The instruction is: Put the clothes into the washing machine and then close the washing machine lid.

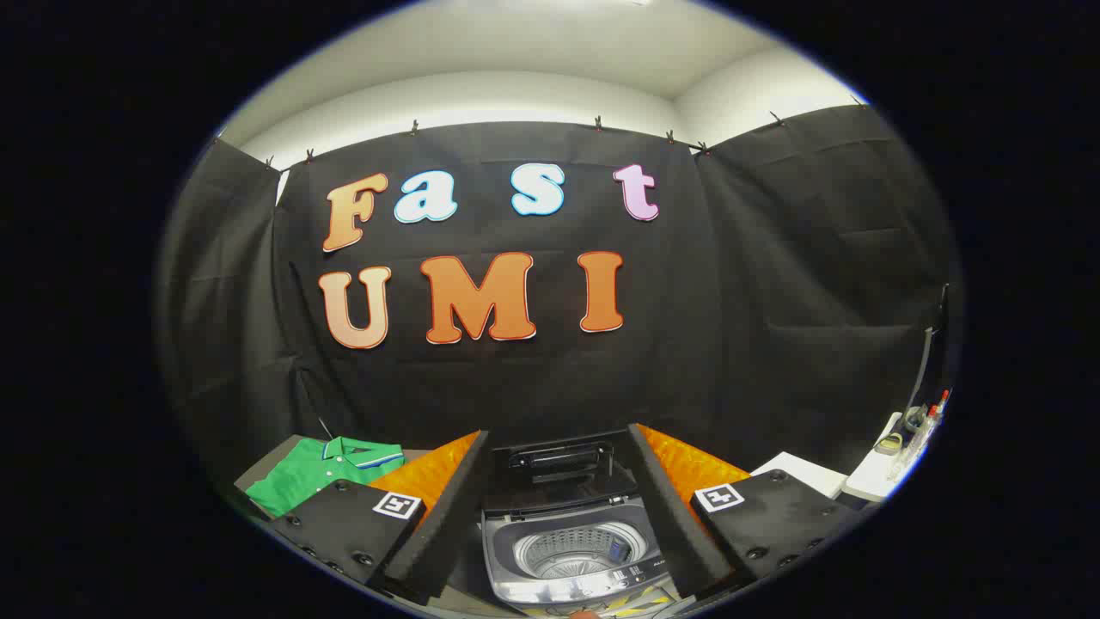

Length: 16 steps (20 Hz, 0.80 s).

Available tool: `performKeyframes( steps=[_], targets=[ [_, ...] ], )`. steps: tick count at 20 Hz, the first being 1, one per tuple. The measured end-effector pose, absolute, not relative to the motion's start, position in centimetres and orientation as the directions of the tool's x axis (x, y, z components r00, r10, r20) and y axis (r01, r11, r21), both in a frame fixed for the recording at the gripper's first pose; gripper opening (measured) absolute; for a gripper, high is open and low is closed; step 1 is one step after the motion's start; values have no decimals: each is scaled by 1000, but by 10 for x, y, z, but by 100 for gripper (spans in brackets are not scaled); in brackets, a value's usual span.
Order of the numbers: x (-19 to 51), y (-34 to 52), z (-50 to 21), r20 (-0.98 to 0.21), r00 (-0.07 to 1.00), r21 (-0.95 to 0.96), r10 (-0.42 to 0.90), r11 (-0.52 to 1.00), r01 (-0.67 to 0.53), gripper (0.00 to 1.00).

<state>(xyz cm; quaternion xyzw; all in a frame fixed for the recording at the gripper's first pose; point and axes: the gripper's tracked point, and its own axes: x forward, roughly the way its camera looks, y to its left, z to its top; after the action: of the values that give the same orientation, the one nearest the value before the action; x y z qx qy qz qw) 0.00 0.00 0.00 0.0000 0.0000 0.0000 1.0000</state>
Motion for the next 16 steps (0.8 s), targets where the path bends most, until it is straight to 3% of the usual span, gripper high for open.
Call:
performKeyframes(
  steps=[16],
  targets=[
    [-4,31,-25,-42,999,-5,8,1000,-8,100]
  ],
)
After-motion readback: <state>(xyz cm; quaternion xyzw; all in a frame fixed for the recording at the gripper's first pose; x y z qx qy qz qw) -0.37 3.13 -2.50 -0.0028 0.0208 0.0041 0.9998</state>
